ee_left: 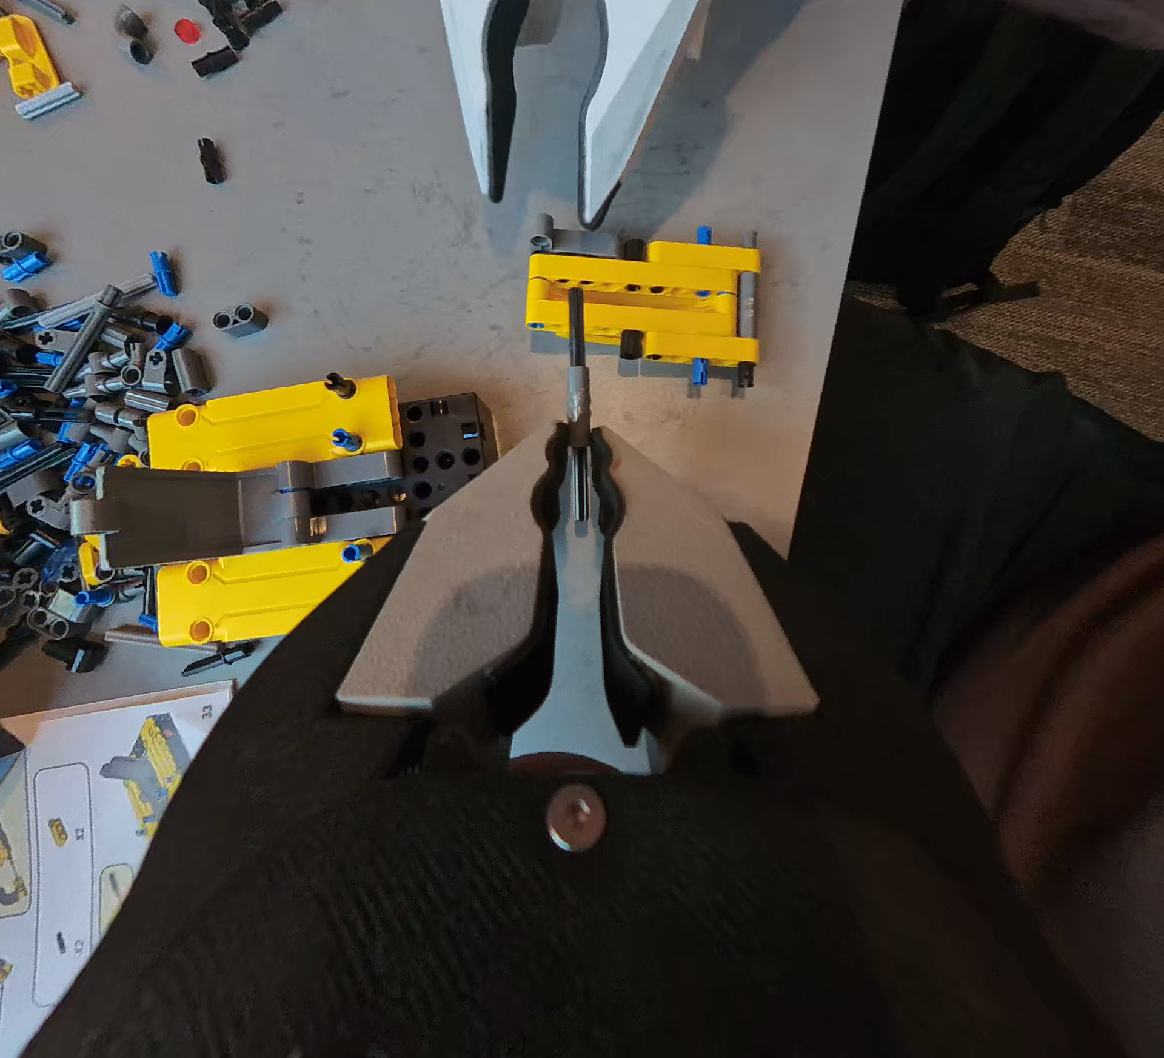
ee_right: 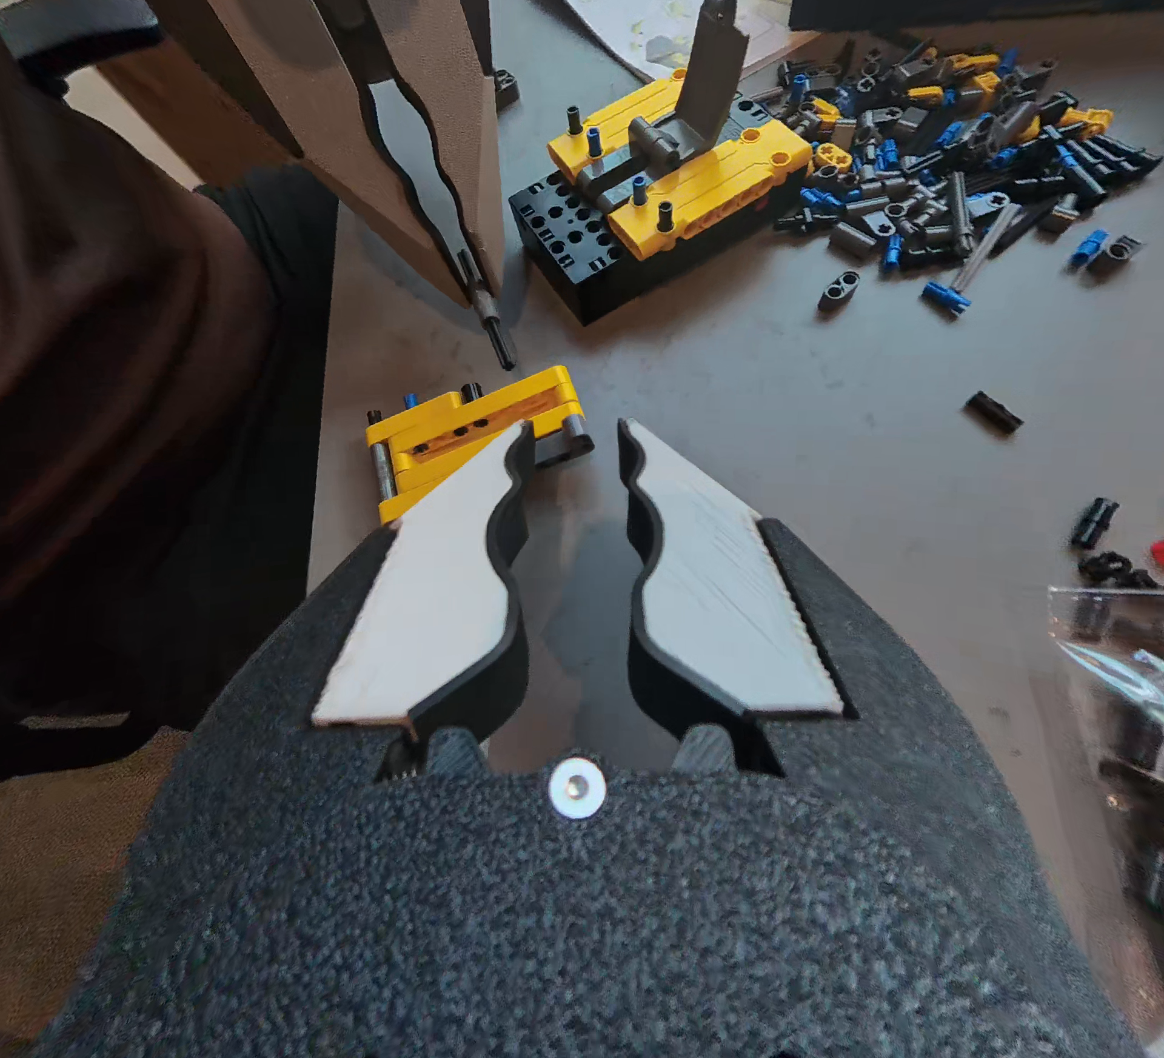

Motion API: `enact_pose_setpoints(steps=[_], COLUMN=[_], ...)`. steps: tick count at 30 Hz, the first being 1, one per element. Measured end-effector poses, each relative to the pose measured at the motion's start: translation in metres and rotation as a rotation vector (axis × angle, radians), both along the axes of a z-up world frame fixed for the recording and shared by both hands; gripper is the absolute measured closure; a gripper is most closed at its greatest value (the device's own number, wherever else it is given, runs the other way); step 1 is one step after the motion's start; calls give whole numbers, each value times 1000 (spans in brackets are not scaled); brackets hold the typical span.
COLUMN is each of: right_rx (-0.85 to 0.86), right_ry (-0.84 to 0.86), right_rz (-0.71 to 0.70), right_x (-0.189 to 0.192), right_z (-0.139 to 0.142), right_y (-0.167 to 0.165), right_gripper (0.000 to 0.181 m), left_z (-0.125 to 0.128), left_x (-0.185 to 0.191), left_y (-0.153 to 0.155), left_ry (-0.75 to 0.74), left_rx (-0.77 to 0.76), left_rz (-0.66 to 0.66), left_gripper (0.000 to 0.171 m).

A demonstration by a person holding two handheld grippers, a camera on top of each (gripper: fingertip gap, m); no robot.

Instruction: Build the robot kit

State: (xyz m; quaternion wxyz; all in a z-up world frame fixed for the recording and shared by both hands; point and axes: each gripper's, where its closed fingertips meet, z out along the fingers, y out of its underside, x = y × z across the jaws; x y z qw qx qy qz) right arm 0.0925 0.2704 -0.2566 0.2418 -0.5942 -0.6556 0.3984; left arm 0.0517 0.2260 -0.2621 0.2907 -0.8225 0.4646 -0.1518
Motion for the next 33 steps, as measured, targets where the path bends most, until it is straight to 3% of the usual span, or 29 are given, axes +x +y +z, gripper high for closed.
enact_pose_setpoints(steps=[7, 25, 33], right_rx=[-2, 35, 45], right_ry=[-50, -14, -14], right_rz=[90, 92, 99], right_x=[-6, -8, -7], right_z=[-10, -7, -7], right_y=[-9, -11, -12], right_gripper=[172, 174, 174], left_z=[0, -7, -6], left_x=[-3, 3, 4], left_y=[7, 15, 17], left_ry=[3, 208, 223], left_rx=[-21, -79, -87], left_rz=[7, -115, -122], left_gripper=[168, 168, 168])
